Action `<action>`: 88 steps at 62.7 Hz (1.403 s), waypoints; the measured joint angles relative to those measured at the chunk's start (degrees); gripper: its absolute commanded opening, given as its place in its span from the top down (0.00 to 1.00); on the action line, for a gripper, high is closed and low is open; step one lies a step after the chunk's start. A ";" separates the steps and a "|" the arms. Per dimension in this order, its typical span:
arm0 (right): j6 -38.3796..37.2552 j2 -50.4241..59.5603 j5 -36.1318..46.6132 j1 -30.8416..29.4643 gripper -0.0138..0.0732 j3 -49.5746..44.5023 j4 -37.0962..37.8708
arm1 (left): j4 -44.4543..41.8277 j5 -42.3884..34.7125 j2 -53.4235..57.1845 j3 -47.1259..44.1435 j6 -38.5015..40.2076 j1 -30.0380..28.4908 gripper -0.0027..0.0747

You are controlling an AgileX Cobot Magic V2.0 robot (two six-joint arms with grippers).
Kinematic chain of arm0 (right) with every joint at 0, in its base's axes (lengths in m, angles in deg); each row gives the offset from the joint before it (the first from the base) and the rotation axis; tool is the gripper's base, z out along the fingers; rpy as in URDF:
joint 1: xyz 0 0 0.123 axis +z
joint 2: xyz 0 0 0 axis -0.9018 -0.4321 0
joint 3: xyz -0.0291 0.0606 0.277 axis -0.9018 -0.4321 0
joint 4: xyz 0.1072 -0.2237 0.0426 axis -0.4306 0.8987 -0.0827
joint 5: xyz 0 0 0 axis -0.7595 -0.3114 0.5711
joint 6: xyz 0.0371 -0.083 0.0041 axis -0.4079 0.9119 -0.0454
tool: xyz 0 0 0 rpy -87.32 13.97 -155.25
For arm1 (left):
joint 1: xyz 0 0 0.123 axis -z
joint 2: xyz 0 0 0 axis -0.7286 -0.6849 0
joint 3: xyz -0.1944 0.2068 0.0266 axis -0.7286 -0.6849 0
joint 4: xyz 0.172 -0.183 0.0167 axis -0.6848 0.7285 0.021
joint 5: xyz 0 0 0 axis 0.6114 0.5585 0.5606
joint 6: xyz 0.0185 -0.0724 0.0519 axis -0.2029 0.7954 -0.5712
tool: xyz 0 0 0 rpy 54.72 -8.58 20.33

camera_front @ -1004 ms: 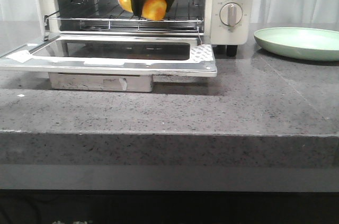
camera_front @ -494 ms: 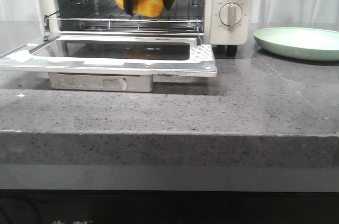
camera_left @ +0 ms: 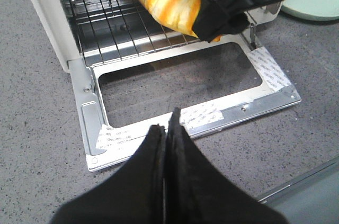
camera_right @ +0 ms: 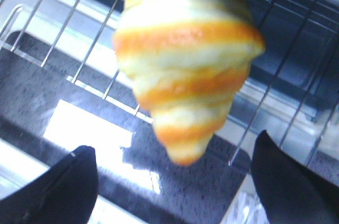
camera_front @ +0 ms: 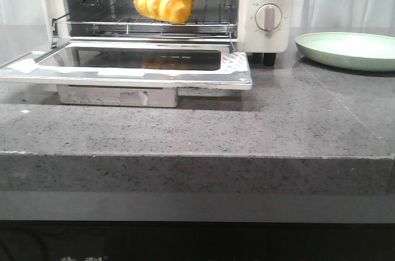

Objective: Put bread in oven

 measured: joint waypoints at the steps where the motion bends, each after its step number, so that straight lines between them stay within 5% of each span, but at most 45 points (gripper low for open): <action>1: 0.12 0.69 -0.14 0.02 0.15 -0.80 -0.04 | 0.00 0.00 0.16 0.00 0.00 0.00 0.99; 24: 2.92 22.40 9.53 -0.55 0.15 -28.99 0.45 | -2.11 3.08 3.73 0.00 0.00 0.00 0.99; 50: 3.63 54.68 16.93 -11.30 0.15 -61.67 -0.43 | -3.88 8.34 9.46 0.00 0.02 0.00 0.99; 79: 3.63 79.77 15.93 -11.57 0.15 -78.32 -0.62 | -4.01 8.57 9.67 0.00 0.02 0.00 0.99; 88: 3.71 81.15 14.96 -11.57 0.29 -79.04 -0.62 | -4.01 8.59 9.67 0.00 0.02 0.00 0.99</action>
